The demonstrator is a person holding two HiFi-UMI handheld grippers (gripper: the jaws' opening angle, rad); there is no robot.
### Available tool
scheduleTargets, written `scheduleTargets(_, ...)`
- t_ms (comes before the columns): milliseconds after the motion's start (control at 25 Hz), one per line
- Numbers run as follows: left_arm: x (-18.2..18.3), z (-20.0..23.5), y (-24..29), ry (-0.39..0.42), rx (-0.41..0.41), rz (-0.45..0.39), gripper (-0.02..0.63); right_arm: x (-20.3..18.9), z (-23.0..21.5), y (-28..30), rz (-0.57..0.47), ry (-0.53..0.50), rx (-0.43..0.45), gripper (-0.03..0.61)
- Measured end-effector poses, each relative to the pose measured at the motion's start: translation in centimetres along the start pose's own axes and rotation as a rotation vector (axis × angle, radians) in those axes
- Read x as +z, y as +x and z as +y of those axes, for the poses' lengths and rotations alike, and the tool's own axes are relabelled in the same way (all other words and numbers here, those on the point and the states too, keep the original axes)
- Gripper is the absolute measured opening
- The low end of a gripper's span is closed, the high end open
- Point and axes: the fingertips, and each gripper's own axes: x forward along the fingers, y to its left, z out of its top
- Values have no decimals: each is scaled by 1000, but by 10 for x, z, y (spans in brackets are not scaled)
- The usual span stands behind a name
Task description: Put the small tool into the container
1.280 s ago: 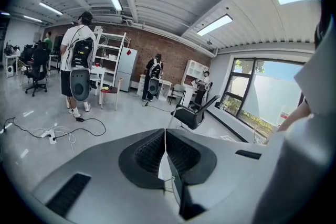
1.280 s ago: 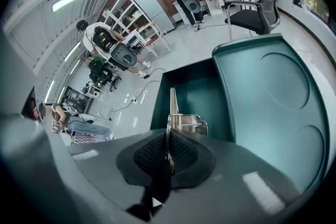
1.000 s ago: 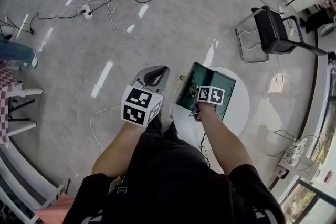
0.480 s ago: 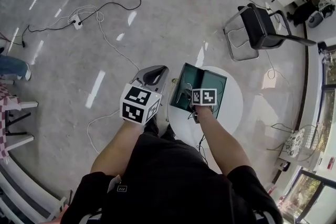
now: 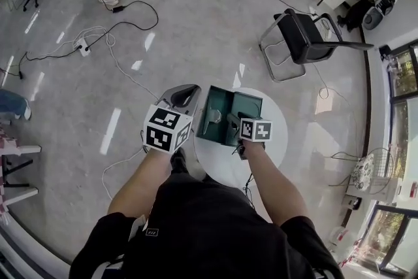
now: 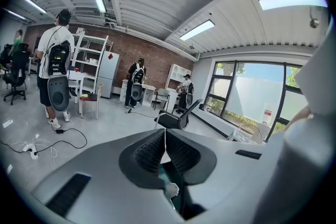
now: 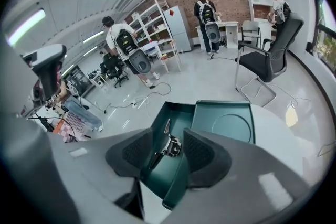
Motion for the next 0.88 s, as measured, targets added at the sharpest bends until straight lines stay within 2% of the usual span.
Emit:
scheduleTargets(160, 12, -29, 12, 38, 0, -14, 12, 17, -10, -41, -122, -52, 60, 164)
scheduleTargets(280, 19, -54, 20, 82, -12, -14, 12, 25, -24, -68, -183, -43, 99, 153)
scheduleTargets(480, 35, -94, 26, 90, -23, -32, 12, 37, -58, -112, -264, -51, 125, 152)
scheduleTargets(600, 44, -107, 28, 112, 11, -36, 12, 51, -57, -142, -315, -154, 155, 152)
scheduleTargets(720, 61, -114, 23, 90, 36, -71, 12, 76, -41, -177, -399, -264, 202, 152)
scheduleTargets(880, 77, -124, 5, 92, 76, -120, 12, 100, -20, -225, -517, -340, 265, 124)
